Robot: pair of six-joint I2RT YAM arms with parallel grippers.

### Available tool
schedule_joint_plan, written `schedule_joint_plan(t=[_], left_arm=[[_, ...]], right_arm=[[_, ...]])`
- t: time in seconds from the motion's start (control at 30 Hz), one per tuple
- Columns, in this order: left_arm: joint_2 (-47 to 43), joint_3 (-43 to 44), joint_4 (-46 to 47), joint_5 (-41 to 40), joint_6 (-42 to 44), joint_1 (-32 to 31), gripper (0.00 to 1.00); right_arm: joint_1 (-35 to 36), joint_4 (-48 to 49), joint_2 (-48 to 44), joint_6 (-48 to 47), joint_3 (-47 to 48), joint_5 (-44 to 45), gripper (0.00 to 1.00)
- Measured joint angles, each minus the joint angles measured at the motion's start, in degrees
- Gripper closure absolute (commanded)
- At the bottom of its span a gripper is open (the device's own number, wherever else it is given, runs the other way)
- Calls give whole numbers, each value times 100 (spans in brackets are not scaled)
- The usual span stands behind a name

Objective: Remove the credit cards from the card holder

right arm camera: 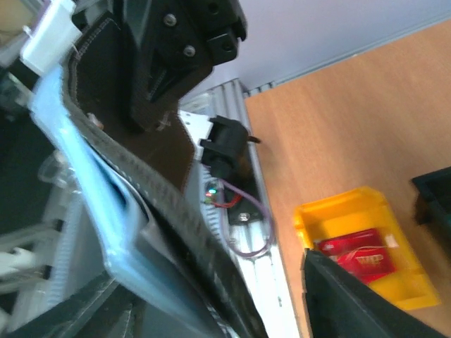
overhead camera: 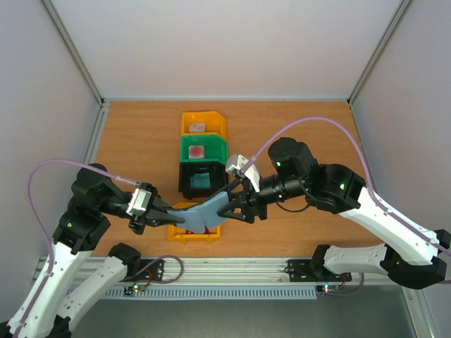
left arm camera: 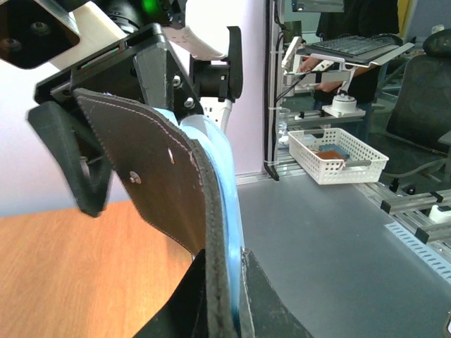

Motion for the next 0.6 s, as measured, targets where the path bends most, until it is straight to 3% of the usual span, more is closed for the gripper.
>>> schedule_joint_plan(t=[0.03,0.2,0.4,0.47,0.53,0.6], left_arm=[[0,0,0,-24,2,0,100],[-103,-179,125,-739,-168,-11,100],[-173,-507,358,-1735,-1080,-11,99],[-299,-649,527,-1895,-1408,-11,90],[-428,-782,654,-2006,-1679,-11,72],[-518,-898,769,-2096,-1930,-26,62]], right_arm=[[2,28,2,-33,-22,-96,58],[46,127,192,50,2,-420,66],[98,280,505,380,57,-387,93],[101,297,518,522,55,-267,98],[105,308,531,669,55,-142,99],[131,422,579,782,52,-39,99]])
